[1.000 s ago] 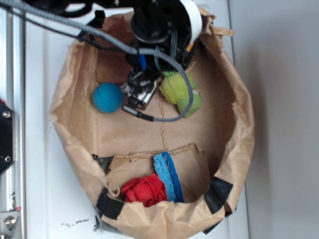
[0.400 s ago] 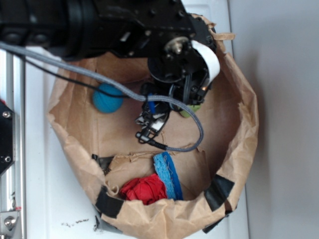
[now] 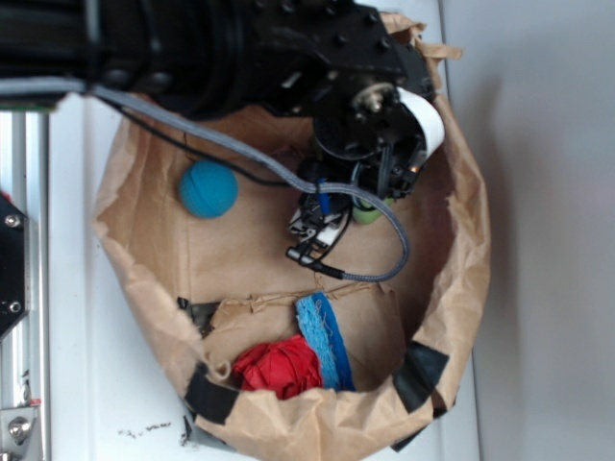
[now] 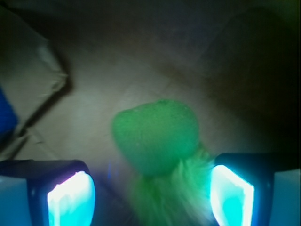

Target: Grab the green animal.

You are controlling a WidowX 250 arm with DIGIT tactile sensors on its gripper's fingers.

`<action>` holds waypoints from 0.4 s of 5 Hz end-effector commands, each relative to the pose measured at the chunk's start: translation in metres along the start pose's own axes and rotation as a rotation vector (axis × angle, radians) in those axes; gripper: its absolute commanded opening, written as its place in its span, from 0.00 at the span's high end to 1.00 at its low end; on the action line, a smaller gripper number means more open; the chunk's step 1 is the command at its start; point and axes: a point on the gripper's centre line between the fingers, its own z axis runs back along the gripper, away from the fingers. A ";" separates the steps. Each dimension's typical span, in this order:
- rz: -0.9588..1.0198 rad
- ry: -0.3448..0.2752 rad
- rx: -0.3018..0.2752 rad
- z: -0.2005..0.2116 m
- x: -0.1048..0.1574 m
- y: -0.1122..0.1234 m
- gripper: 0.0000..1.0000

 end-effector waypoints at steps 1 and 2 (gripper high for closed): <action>-0.070 -0.069 0.074 -0.002 0.002 0.019 0.00; -0.060 -0.096 0.065 0.004 -0.005 0.024 1.00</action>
